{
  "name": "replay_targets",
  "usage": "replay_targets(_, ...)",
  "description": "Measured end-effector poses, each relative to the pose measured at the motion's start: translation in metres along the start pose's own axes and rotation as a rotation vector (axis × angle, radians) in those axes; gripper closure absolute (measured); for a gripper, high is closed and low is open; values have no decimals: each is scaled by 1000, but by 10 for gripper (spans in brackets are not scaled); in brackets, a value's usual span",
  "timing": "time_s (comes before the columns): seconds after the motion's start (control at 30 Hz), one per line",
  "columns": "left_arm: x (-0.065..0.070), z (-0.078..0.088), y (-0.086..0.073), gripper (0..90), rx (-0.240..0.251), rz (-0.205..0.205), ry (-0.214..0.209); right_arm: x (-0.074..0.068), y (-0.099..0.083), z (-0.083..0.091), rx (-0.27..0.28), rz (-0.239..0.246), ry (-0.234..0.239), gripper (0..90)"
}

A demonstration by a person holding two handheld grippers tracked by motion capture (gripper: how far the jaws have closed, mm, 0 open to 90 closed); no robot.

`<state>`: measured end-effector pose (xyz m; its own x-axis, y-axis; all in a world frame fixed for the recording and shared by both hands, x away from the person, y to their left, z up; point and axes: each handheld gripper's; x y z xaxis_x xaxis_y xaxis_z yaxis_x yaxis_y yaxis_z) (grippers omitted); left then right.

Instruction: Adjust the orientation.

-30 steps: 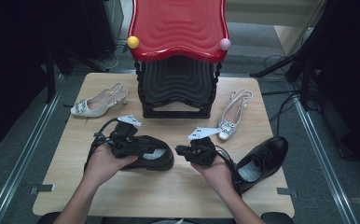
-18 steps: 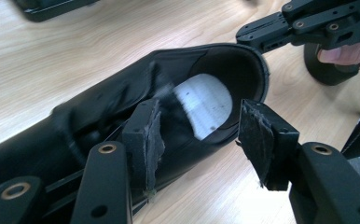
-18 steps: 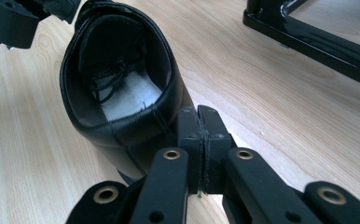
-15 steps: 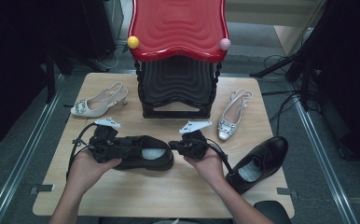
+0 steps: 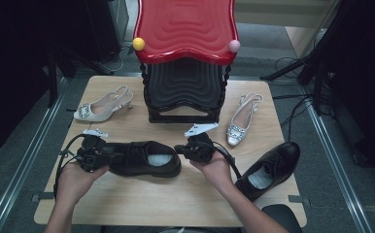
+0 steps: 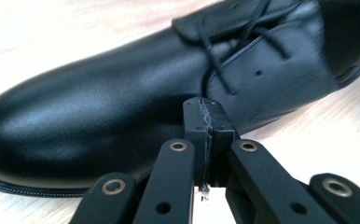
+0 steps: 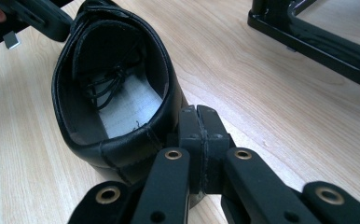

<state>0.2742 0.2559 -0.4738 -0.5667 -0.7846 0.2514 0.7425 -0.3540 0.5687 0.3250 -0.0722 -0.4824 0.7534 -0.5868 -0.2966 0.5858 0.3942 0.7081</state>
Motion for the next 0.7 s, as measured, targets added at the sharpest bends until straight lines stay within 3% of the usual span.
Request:
replay_targets(0.17,-6,-6,-2,900,11,-6,-38,-1,0,-1,-2,9,-3,900)
replay_targets(0.7,-5,-12,1,900,10,-10,-36,-12,-9,7,-30,35,17,900)
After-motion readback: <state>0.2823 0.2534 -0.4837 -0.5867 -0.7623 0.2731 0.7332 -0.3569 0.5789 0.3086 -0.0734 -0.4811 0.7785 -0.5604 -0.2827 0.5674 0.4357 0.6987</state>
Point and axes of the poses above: each handheld gripper's, and its own axes: z roughly backward along the jaws, y roughly out of its top, x roughly to its right, and after that the axes turned 7 degrees about -z, right-handed
